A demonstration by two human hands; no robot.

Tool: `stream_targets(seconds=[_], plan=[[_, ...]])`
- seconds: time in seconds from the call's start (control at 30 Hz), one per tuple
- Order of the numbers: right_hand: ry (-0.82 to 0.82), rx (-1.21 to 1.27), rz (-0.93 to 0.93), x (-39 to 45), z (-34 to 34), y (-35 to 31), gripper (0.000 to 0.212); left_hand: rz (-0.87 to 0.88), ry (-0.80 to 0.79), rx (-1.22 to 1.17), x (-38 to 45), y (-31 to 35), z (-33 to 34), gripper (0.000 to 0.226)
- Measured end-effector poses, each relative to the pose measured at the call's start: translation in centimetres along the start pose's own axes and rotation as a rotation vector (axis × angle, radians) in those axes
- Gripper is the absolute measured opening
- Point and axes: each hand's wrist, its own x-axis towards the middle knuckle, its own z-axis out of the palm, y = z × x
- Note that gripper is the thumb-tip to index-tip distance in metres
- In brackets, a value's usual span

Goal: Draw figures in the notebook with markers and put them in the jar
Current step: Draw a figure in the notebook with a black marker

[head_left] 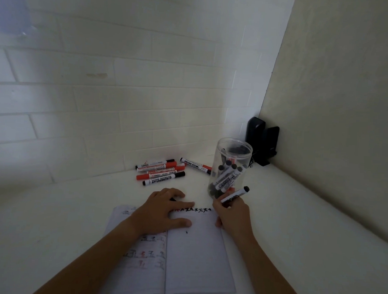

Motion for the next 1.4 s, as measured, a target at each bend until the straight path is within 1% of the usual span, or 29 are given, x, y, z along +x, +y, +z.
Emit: stream_targets(seconds=[0.13,0.3,0.5,0.6,0.67,0.8,1.1,1.27,1.4], plan=[[0.01,-0.02,-0.004,0.06,-0.1,0.09,0.016,-0.003,0.001,-0.001,0.05,-0.12,0.07,0.062],[-0.013,-0.035,-0.042,0.0,0.05,0.07,0.023,0.002,0.002,0.004,0.1,-0.1,0.09,0.061],[0.035,-0.026,-0.003,0.2,0.03,0.34,0.016,0.007,0.007,0.0,0.07,-0.1,0.13,0.062],[0.05,-0.041,-0.014,0.33,0.04,0.52,0.014,0.008,0.009,-0.001,0.04,-0.08,0.06,0.06],[0.047,-0.041,-0.025,0.36,0.14,0.56,0.015,0.009,0.009,-0.004,0.03,-0.06,0.05,0.06],[0.034,-0.027,-0.023,0.4,0.23,0.59,0.023,0.013,0.007,0.005,0.04,-0.11,0.1,0.061],[0.004,-0.07,-0.042,0.27,0.27,0.63,0.028,0.009,0.015,-0.005,0.1,-0.16,0.2,0.063],[-0.002,-0.052,-0.043,0.35,0.32,0.69,0.025,0.017,0.021,-0.008,0.13,-0.19,0.21,0.067],[0.001,-0.056,-0.057,0.33,0.35,0.87,0.027,0.025,0.053,-0.018,0.09,-0.21,0.28,0.067]])
